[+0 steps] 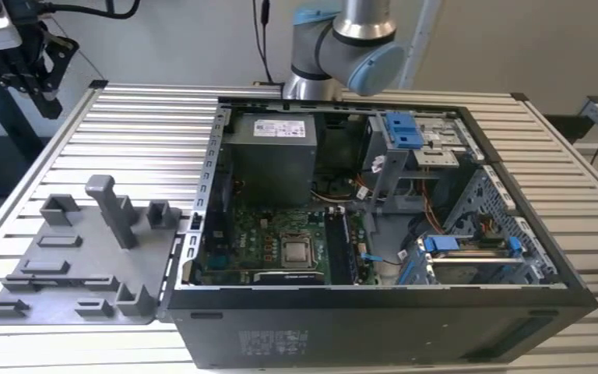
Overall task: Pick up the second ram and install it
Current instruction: 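Reach for the second ram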
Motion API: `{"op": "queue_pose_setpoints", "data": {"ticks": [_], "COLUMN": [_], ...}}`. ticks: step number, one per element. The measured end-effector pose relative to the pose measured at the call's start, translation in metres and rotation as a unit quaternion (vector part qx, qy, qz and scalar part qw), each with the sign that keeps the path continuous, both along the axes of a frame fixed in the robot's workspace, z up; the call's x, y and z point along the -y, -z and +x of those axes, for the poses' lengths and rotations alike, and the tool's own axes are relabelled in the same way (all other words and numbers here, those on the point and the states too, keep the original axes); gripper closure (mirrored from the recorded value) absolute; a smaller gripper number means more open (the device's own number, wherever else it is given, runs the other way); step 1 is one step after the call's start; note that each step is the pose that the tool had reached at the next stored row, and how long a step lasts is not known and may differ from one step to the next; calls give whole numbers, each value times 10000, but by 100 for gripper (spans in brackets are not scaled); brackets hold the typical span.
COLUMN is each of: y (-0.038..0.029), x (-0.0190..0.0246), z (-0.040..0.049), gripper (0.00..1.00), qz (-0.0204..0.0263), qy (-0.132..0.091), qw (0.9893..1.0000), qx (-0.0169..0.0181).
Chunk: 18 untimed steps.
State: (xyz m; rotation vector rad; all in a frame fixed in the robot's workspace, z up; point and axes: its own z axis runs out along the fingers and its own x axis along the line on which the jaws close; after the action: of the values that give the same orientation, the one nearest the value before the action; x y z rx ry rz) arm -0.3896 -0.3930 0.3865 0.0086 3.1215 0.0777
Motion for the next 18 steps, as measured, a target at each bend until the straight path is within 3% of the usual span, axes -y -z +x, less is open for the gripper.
{"op": "queue_pose_setpoints", "data": {"ticks": [3,10,13,18], "y": [2,3,4,8], "x": [-4,7,74,223], "z": [-44,-48,-46,-46], "gripper": [89,89,89,89], "qz": [0,0,0,0], "qy": [0,0,0,0], "qw": [10000,10000,10000,10000], "qx": [0,-2,-2,-6]}}
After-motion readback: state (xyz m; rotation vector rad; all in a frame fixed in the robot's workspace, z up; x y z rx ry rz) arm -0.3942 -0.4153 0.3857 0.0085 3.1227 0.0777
